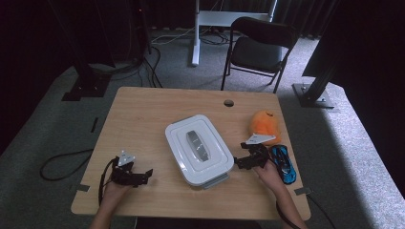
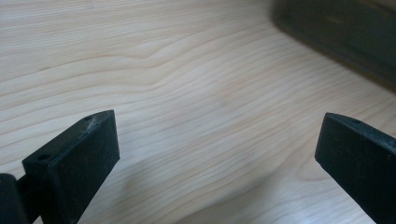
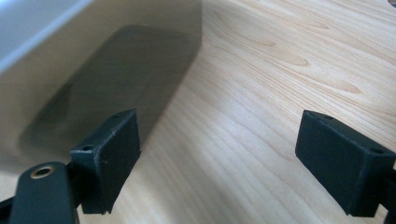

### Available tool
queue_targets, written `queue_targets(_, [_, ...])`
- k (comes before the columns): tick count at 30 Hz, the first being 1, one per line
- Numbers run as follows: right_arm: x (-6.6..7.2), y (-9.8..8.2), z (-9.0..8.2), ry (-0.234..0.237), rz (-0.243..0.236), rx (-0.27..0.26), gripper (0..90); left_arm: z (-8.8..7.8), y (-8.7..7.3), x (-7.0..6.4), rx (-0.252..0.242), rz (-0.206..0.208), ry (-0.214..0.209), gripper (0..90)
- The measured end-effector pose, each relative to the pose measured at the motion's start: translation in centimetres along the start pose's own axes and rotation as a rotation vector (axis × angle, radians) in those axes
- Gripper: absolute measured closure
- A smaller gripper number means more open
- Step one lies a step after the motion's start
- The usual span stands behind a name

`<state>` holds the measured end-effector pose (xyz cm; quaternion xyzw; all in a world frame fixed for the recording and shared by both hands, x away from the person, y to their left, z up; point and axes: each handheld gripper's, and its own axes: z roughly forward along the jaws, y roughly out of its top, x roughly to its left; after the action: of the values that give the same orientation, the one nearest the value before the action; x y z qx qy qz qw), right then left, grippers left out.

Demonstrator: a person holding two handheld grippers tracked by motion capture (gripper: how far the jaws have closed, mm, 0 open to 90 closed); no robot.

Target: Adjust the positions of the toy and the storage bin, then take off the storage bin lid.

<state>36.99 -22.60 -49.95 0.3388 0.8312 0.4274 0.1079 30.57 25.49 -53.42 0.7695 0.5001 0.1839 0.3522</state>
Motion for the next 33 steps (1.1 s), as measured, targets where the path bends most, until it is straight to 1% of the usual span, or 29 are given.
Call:
queue_targets(1, [0.1, 0.0, -0.3, -0.002, 0.005, 0.000, 13.4, -0.1, -0.2, 0.3, 0.005, -0.003, 0.016, 0.3])
queue_targets(2, [0.1, 0.1, -0.7, -0.007, 0.011, -0.002, 13.4, -0.2, -0.4, 0.7, 0.013, -0.013, 0.021, 0.3])
queue_targets(3, [0.1, 0.2, -1.0, 0.002, 0.022, -0.001, 13.4, -0.2, -0.7, 0.9, 0.014, -0.026, 0.017, 0.3])
queue_targets(5, [0.2, 0.4, -1.8, 0.010, 0.034, -0.001, 13.4, -0.4, -1.0, 1.4, 0.023, -0.035, 0.007, 0.3])
queue_targets(6, [0.2, 0.6, -2.2, 0.010, 0.038, -0.011, 13.4, -0.4, -1.1, 1.5, 0.030, -0.028, 0.009, 0.3])
queue_targets(8, [0.2, 0.9, -3.0, 0.015, 0.053, -0.034, 13.3, -0.4, -1.4, 1.5, 0.053, -0.009, 0.032, 0.3])
queue_targets(11, [0.3, 1.8, -4.3, 0.004, 0.091, -0.079, 13.2, -0.5, -1.7, 1.7, 0.054, -0.012, 0.043, 0.3])
queue_targets(12, [0.3, 2.0, -4.5, -0.002, 0.097, -0.084, 13.2, -0.6, -1.7, 1.7, 0.055, -0.011, 0.044, 0.3])
queue_targets(14, [0.3, 2.4, -4.9, 0.004, 0.109, -0.101, 12.9, -0.6, -1.8, 1.7, 0.056, -0.004, 0.060, 0.3])
queue_targets(15, [0.4, 2.7, -5.2, -0.001, 0.122, -0.113, 12.6, -0.5, -1.9, 1.6, 0.060, 0.012, 0.071, 0.3])
queue_targets(16, [0.5, 3.0, -5.5, -0.005, 0.127, -0.126, 12.6, -0.5, -2.0, 1.4, 0.065, 0.041, 0.078, 0.3])
queue_targets(19, [0.8, 3.8, -6.3, 0.007, 0.120, -0.153, 11.9, -0.4, -2.0, 1.4, 0.062, 0.038, 0.079, 0.2])
queue_targets(20, [1.0, 4.2, -6.6, 0.002, 0.110, -0.155, 11.9, -0.4, -1.9, 1.3, 0.062, 0.024, 0.093, 0.2])
queue_targets(21, [1.1, 4.5, -6.8, -0.012, 0.099, -0.152, 11.9, -0.3, -1.9, 1.2, 0.062, 0.018, 0.099, 0.2])
queue_targets(23, [1.4, 5.0, -7.0, -0.009, 0.096, -0.155, 11.9, -0.3, -1.9, 1.2, 0.062, 0.013, 0.104, 0.2])
queue_targets(25, [1.7, 5.4, -7.2, -0.019, 0.091, -0.160, 11.9, -0.3, -1.8, 1.1, 0.063, 0.009, 0.109, 0.2])
queue_targets(26, [1.7, 5.4, -7.2, -0.019, 0.091, -0.160, 11.9, -0.3, -1.8, 1.1, 0.063, 0.009, 0.109, 0.2])
queue_targets(28, [2.3, 5.9, -7.5, -0.018, 0.087, -0.174, 11.9, -0.2, -1.8, 1.1, 0.061, 0.001, 0.118, 0.2])
queue_targets(33, [3.2, 7.1, -7.6, -0.010, 0.073, -0.183, 11.9, -0.2, -1.8, 1.0, 0.061, -0.002, 0.121, 0.2])
